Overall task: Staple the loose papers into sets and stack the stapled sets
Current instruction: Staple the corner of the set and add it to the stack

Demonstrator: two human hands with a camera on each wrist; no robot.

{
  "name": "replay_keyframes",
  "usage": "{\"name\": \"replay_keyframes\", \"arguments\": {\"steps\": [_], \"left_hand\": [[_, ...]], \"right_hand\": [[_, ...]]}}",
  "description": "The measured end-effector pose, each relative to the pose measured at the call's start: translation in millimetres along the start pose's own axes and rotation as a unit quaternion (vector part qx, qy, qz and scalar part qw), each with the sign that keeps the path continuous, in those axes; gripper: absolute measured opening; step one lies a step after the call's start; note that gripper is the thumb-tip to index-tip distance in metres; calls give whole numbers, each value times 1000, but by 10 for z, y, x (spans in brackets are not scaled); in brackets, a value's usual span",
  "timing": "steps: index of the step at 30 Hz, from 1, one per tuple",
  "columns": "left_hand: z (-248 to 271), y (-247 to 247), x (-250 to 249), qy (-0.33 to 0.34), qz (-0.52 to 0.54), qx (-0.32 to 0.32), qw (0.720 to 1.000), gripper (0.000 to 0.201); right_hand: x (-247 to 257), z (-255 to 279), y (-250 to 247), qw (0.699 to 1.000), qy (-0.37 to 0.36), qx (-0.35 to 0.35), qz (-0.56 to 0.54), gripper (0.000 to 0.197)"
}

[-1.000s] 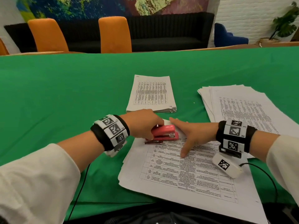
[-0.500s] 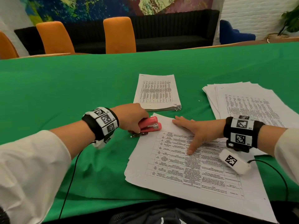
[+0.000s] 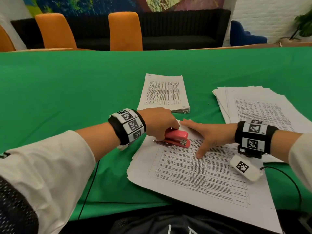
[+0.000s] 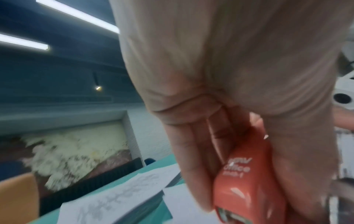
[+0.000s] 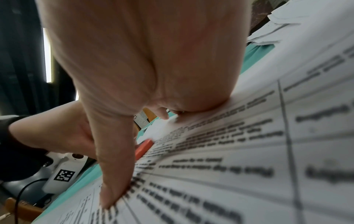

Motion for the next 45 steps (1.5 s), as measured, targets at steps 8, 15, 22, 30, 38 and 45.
{"name": "replay_keyframes", "arguments": {"steps": [8, 15, 22, 30, 38, 45], "left_hand": [[-22, 52, 88, -8, 8, 15, 1000, 22], [20, 76, 210, -40, 4, 13, 999, 22], [272, 105, 456, -90, 17, 21, 996, 24], [435, 175, 716, -235, 153, -38, 959, 34], [546, 182, 662, -339, 408, -183, 827, 48], [484, 149, 446, -337, 517, -246, 747, 49]], "right_hand": [[-12, -28, 12, 1000, -1, 9, 0, 129], [0, -23, 21, 1000, -2, 21, -9, 129], [12, 1, 2, 1000, 4, 16, 1, 130], [54, 31, 3, 1000, 11, 1, -3, 127], [536, -115, -93, 950, -16, -213, -228, 44], [639, -344, 151, 860, 62, -98, -497, 34]]}}
Point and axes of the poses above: each hand's wrist, its own z-axis away from the middle knuckle, its own y-axis out of the palm, x = y × z, the point moved 4 cm from there along -z, towards the middle knuckle, and after that the axes turned 5 degrees about -x, right-handed, at the moved point
